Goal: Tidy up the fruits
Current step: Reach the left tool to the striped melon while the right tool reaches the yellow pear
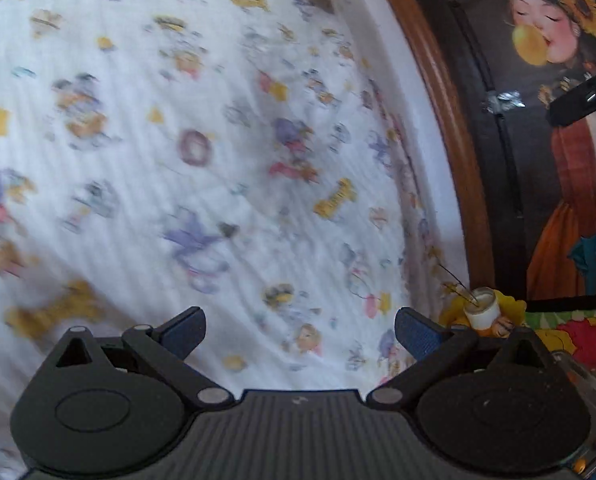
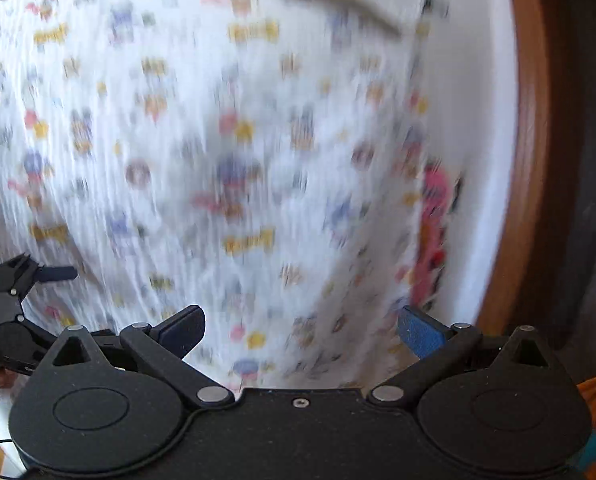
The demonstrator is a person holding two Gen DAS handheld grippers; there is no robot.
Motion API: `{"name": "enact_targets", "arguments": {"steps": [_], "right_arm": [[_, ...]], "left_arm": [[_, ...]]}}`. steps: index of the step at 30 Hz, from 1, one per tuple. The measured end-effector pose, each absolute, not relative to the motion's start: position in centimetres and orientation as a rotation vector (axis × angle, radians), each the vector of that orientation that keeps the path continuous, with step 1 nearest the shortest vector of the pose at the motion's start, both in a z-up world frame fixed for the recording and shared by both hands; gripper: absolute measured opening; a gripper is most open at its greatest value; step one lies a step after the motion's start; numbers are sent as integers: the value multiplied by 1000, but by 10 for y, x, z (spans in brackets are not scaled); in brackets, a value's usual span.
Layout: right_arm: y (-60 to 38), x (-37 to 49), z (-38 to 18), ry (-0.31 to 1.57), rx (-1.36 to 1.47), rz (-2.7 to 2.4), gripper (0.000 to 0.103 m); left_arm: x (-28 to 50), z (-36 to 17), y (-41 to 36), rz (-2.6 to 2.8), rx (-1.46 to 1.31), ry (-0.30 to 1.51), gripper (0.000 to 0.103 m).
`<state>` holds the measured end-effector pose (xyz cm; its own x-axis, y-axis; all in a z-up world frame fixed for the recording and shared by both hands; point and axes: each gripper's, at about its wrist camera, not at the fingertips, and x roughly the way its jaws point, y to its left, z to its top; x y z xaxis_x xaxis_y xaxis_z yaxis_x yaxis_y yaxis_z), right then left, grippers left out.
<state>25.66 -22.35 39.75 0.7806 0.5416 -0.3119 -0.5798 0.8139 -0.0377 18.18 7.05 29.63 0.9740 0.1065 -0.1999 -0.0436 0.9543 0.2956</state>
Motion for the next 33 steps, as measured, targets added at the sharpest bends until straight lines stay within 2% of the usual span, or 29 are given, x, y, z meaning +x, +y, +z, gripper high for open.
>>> {"name": "enact_targets", "arguments": {"steps": [8,14,20,27,33], "right_arm": [[-218,329,259,498,-187,631,102],[-210,336,187,541,-321,738,102],[-206,356,115,575,-383,843,102],[-191,366,73,528,-611,883,102],[-194,387,73,642,-560,883,102]], "left_arm": [[233,190,56,-38,379,324,103],[252,142,34,-119,633,268,103],[302,86,-4,-235,845,331,103],[357,53,-39,-385,1168,474,103],[392,47,-55,-446,1417,581,103]]}}
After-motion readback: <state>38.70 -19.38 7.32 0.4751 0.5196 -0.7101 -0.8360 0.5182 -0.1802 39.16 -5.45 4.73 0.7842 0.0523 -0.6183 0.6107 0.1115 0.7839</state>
